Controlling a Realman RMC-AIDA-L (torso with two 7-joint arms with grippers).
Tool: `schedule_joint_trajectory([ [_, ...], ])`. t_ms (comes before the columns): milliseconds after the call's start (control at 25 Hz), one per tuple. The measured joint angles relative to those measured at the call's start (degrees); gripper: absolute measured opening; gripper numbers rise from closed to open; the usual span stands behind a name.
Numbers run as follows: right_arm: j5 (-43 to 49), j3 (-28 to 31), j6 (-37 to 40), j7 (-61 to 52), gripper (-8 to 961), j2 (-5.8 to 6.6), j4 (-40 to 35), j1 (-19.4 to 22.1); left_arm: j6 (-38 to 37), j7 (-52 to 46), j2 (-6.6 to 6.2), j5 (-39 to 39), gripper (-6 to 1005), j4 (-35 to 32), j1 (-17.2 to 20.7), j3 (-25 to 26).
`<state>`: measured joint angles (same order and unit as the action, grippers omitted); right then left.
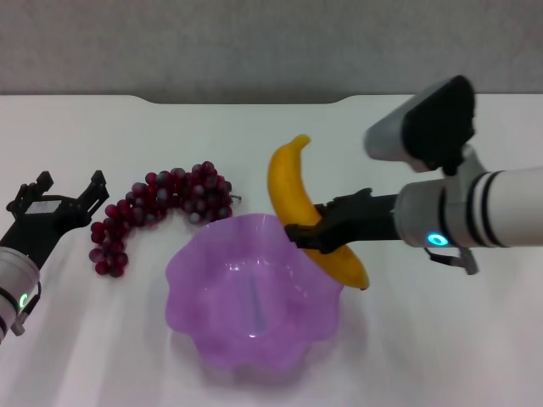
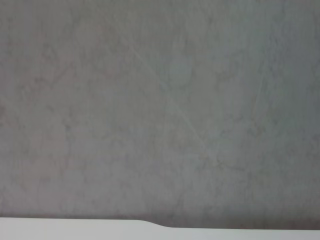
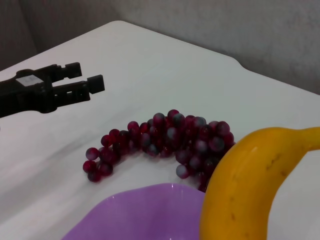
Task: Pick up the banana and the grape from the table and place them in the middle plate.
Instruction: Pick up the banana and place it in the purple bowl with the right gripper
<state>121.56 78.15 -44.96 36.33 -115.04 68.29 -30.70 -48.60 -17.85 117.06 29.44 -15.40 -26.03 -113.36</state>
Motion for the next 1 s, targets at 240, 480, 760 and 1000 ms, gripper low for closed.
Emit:
schedule_joint_trajectory([
  [240, -4.04, -6.07, 6.70, 0.17, 506, -0.10, -6.50, -4.86, 0.00, -0.03, 0.02, 0.00, 876, 0.01, -0.08, -0.03],
  [480, -8.19, -10.33, 10.03, 2.17, 507, -0.18, -8.39, -6.64, 0.00, -0.07, 0.08, 0.00, 874, 0.01, -0.19, -0.16],
  [760, -8.54, -13.05, 11.27, 4.04, 509, -0.29, -11.89, -7.11, 0.00, -0.21, 0.07, -0.02, 875, -0.01, -0.32, -0.07],
  [1000, -8.63, -18.75, 16.85, 4.21, 510, -0.46, -12.36, -7.57, 0.00, -0.24, 0.05, -0.03, 875, -0.04, -0.34, -0.21],
])
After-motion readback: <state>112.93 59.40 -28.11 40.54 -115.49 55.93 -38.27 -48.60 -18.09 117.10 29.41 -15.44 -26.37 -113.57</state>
